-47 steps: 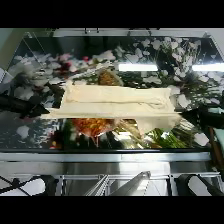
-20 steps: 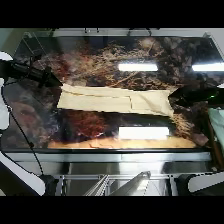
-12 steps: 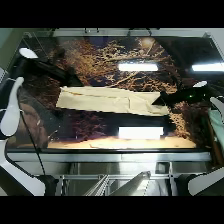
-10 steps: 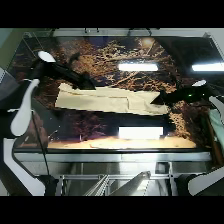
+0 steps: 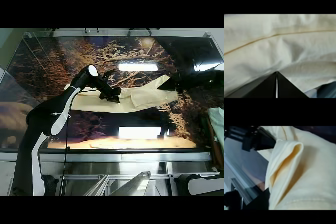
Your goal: Fold the shirts.
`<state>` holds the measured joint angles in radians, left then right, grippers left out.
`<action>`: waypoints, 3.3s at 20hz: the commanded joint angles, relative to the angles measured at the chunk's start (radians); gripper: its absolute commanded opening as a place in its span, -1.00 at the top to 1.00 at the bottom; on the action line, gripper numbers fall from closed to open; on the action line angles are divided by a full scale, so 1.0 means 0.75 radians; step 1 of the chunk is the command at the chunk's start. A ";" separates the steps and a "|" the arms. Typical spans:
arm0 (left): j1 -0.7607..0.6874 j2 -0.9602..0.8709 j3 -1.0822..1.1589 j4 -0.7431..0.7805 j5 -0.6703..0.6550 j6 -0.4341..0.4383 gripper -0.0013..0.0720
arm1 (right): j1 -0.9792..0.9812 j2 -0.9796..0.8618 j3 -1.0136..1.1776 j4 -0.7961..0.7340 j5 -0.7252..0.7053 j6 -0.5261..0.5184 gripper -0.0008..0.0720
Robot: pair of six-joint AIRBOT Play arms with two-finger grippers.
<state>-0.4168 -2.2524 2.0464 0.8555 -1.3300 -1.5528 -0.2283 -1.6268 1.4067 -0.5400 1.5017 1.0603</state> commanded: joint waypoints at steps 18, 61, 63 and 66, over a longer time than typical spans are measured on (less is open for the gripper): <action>0.595 0.859 -0.460 -0.956 -0.449 0.480 0.96 | 1.167 -0.773 0.942 0.105 -0.841 0.468 -0.37; 0.717 1.042 -0.955 -0.955 -0.479 0.689 0.95 | -0.421 0.457 0.237 -0.248 -0.265 0.699 0.93; 0.717 1.042 -0.955 -0.955 -0.492 0.718 0.95 | -0.649 0.581 0.237 -0.473 -0.203 0.765 0.93; 0.717 1.042 -0.955 -0.955 -0.495 0.734 0.95 | -0.861 0.673 0.229 -0.977 -0.039 0.813 0.92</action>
<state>0.1200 -1.4719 1.3304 0.1375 -1.6966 -1.0164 -0.7029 -1.2087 1.5829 -0.8928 1.3636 1.5898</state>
